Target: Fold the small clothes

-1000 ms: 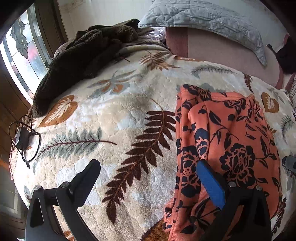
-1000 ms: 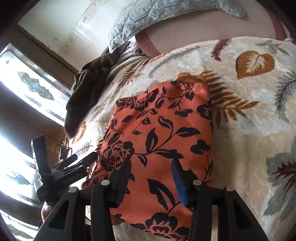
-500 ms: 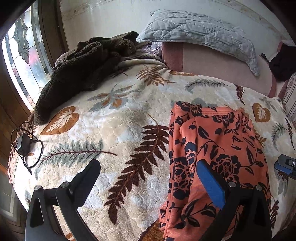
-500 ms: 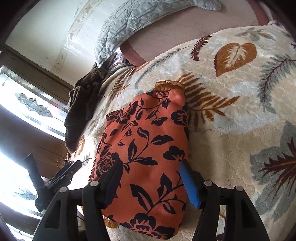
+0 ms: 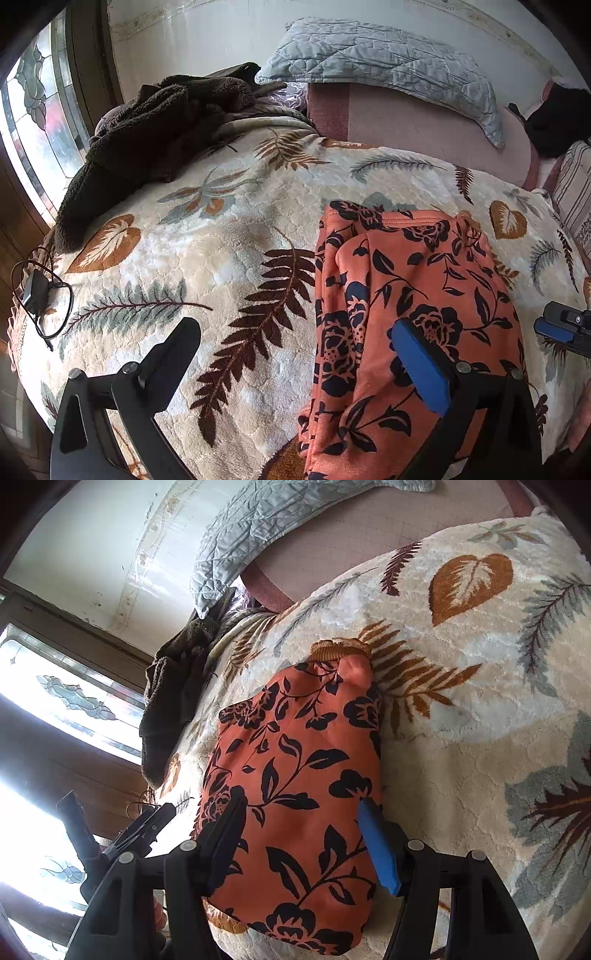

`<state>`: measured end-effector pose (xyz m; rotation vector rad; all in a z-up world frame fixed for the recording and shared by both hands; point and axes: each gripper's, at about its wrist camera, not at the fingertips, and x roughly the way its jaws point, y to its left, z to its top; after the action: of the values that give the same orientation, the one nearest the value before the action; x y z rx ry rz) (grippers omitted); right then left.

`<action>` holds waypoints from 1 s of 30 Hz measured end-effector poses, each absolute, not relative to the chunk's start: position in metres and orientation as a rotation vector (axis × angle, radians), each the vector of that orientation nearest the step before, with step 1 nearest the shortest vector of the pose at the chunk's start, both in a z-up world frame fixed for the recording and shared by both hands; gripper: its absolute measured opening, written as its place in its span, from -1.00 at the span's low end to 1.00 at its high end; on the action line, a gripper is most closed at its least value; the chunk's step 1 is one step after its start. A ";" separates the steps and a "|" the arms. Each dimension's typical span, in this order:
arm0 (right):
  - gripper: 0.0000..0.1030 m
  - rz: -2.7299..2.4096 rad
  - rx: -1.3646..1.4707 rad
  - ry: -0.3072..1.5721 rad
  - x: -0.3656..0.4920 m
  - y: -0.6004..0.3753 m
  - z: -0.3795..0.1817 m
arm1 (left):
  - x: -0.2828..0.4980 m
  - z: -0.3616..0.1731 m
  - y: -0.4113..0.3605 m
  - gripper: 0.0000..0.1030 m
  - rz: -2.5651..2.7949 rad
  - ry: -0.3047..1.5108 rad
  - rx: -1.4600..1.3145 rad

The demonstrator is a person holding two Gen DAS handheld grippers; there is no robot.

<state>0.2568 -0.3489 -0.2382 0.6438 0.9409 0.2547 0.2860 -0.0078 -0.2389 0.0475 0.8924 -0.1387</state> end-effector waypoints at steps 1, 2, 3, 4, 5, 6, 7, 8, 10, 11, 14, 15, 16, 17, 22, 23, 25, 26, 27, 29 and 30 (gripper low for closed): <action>0.29 0.256 0.646 0.942 0.257 -0.349 -0.239 | 0.286 -0.239 -0.008 1.00 -0.141 0.895 0.047; 0.29 0.258 0.648 0.944 0.257 -0.349 -0.239 | 0.286 -0.240 -0.009 1.00 -0.142 0.896 0.048; 0.29 0.259 0.649 0.946 0.257 -0.349 -0.239 | 0.287 -0.240 -0.010 1.00 -0.143 0.897 0.050; 0.29 0.260 0.649 0.947 0.257 -0.348 -0.240 | 0.287 -0.240 -0.011 1.00 -0.144 0.897 0.051; 0.29 0.261 0.649 0.948 0.258 -0.348 -0.240 | 0.287 -0.240 -0.011 1.00 -0.144 0.897 0.052; 0.29 0.264 0.649 0.949 0.258 -0.349 -0.240 | 0.288 -0.241 -0.012 1.00 -0.144 0.898 0.053; 0.29 0.268 0.650 0.949 0.258 -0.349 -0.241 | 0.288 -0.241 -0.012 1.00 -0.146 0.899 0.053; 0.29 0.271 0.651 0.950 0.258 -0.349 -0.241 | 0.288 -0.242 -0.012 1.00 -0.147 0.901 0.053; 0.29 0.279 0.657 0.952 0.260 -0.349 -0.241 | 0.289 -0.242 -0.014 1.00 -0.147 0.902 0.054; 0.29 0.284 0.660 0.953 0.260 -0.348 -0.242 | 0.289 -0.243 -0.014 1.00 -0.149 0.903 0.055; 0.29 0.295 0.653 0.958 0.263 -0.345 -0.242 | 0.290 -0.244 -0.015 1.00 -0.157 0.905 0.056; 0.29 0.299 0.651 0.960 0.264 -0.344 -0.243 | 0.291 -0.244 -0.016 1.00 -0.161 0.908 0.054; 0.29 0.305 0.649 0.963 0.264 -0.343 -0.243 | 0.291 -0.245 -0.016 1.00 -0.167 0.913 0.051; 0.30 0.309 0.646 0.966 0.265 -0.342 -0.243 | 0.292 -0.246 -0.016 1.00 -0.175 0.920 0.046; 0.29 0.323 0.652 0.978 0.270 -0.339 -0.247 | 0.305 -0.258 -0.008 1.00 -0.314 1.014 -0.065; 0.29 0.321 0.659 0.982 0.271 -0.340 -0.249 | 0.309 -0.263 -0.006 1.00 -0.356 1.046 -0.106; 0.30 0.318 0.678 0.990 0.274 -0.342 -0.254 | 0.316 -0.273 0.003 1.00 -0.400 1.102 -0.190; 0.30 0.317 0.690 0.991 0.275 -0.344 -0.256 | 0.320 -0.278 0.008 1.00 -0.417 1.125 -0.228; 0.32 0.313 0.700 0.990 0.276 -0.346 -0.257 | 0.322 -0.282 0.010 1.00 -0.431 1.144 -0.261; 0.38 0.302 0.714 0.986 0.279 -0.350 -0.260 | 0.325 -0.287 0.017 1.00 -0.437 1.165 -0.314; 0.39 0.301 0.726 0.986 0.280 -0.351 -0.262 | 0.327 -0.290 0.019 1.00 -0.447 1.173 -0.338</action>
<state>0.2798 -0.3514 -0.2621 0.7257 0.9862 0.3013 0.3266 0.0190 -0.2899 -0.3379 1.1732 -0.4473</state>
